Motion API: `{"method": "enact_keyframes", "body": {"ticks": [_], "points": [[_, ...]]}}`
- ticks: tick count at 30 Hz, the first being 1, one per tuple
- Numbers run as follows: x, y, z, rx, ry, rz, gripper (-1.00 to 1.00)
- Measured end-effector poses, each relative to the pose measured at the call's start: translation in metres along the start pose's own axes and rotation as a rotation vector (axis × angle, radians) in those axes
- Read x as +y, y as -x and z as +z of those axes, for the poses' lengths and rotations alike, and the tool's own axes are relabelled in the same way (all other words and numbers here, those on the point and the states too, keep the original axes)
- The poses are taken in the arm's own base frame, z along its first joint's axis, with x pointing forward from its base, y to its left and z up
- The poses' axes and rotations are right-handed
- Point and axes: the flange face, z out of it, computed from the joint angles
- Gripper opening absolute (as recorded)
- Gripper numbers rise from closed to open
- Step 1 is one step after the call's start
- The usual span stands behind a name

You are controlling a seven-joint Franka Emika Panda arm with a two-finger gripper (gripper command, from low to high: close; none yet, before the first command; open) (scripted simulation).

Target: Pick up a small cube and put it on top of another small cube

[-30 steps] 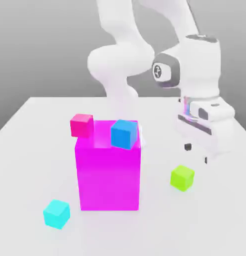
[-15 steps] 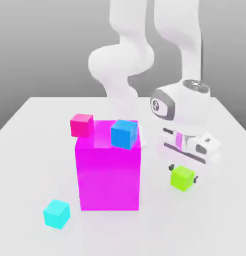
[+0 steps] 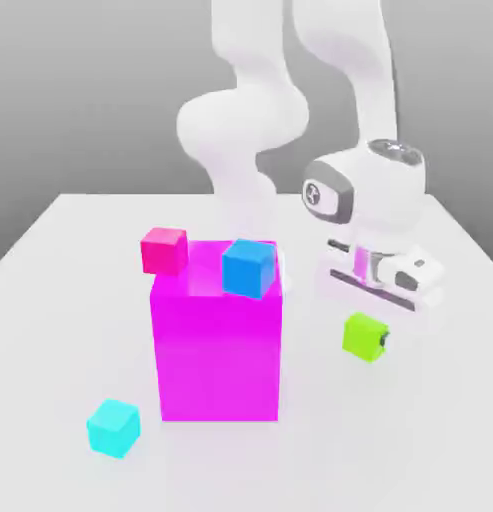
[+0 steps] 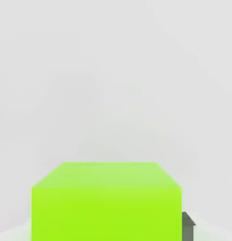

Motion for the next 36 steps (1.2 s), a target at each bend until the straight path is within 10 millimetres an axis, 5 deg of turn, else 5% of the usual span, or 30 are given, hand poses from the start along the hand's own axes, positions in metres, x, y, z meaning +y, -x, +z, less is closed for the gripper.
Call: {"method": "enact_keyframes", "body": {"ticks": [3,12,24,36], "points": [[-0.006,-0.005,-0.001,-0.036,-0.036,0.007,-1.0],[0.056,0.017,-0.046,0.014,-0.009,0.124,-1.0],[0.125,0.068,-0.113,0.09,0.046,0.256,-1.0],[0.167,0.125,-0.169,0.142,0.108,0.329,-1.0]]}}
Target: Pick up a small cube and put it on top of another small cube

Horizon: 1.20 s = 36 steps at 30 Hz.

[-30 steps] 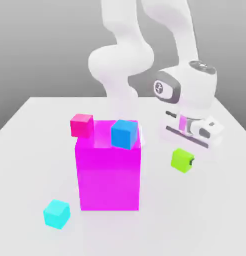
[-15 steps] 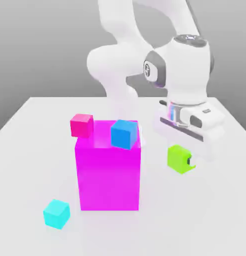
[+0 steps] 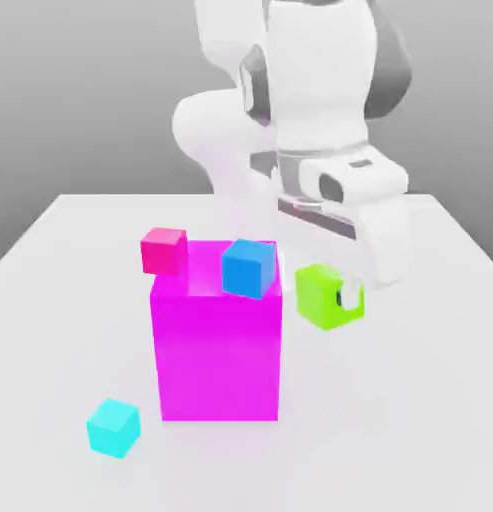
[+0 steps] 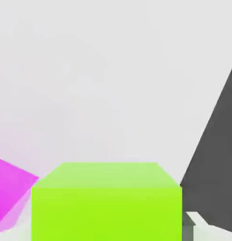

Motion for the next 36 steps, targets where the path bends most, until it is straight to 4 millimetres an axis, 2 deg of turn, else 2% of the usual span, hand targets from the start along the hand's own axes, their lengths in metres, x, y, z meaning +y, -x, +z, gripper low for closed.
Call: {"method": "enact_keyframes", "body": {"ticks": [8,16,22,28,32,36], "points": [[0.019,0.035,-0.009,-0.032,0.032,-0.049,-1.0],[0.034,0.078,0.0,-0.082,0.029,-0.096,-1.0],[0.044,0.117,0.019,-0.116,-0.001,-0.124,-1.0],[0.049,0.165,0.046,-0.137,-0.051,-0.142,-1.0],[0.048,0.202,0.067,-0.138,-0.093,-0.148,-1.0],[0.047,0.251,0.083,-0.145,-0.097,-0.133,-1.0]]}}
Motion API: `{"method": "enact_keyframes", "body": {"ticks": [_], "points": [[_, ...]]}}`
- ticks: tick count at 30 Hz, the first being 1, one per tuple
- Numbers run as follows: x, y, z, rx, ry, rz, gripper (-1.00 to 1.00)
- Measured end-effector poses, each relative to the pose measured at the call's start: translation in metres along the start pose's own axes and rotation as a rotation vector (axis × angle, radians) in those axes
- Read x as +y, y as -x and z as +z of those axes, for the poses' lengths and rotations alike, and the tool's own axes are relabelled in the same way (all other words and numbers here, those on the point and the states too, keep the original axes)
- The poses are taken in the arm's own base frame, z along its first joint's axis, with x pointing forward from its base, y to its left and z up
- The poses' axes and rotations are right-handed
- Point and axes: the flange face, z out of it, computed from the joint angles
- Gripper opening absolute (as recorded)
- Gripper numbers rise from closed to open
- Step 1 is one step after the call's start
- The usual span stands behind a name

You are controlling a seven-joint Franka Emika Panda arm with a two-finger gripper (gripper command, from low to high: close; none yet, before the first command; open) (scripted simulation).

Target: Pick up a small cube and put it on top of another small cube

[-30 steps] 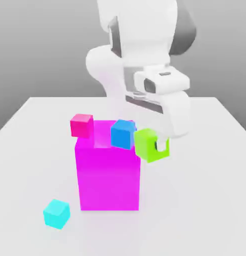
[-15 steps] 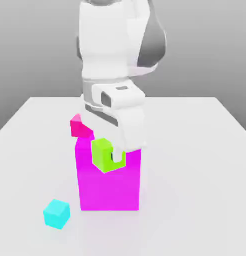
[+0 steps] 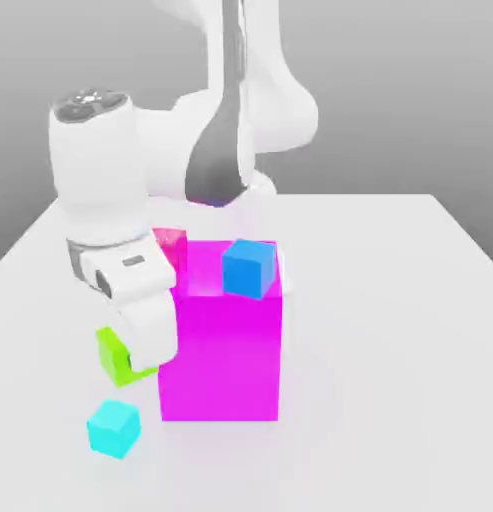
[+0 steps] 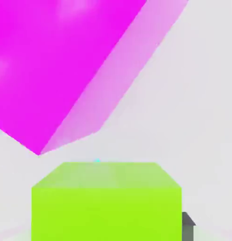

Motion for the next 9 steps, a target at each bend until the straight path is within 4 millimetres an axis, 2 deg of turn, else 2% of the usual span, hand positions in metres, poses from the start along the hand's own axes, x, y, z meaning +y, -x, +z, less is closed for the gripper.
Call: {"method": "enact_keyframes", "body": {"ticks": [1,2,5,6,9], "points": [[0.0,0.005,0.009,-0.001,0.003,0.003,-1.0],[0.003,-0.002,0.018,-0.003,0.004,-0.02,-1.0],[0.003,-0.003,0.052,-0.003,0.005,-0.026,-1.0],[0.002,-0.003,0.059,-0.003,0.005,-0.026,1.0],[0.002,-0.003,0.059,-0.003,0.005,-0.025,1.0]]}}
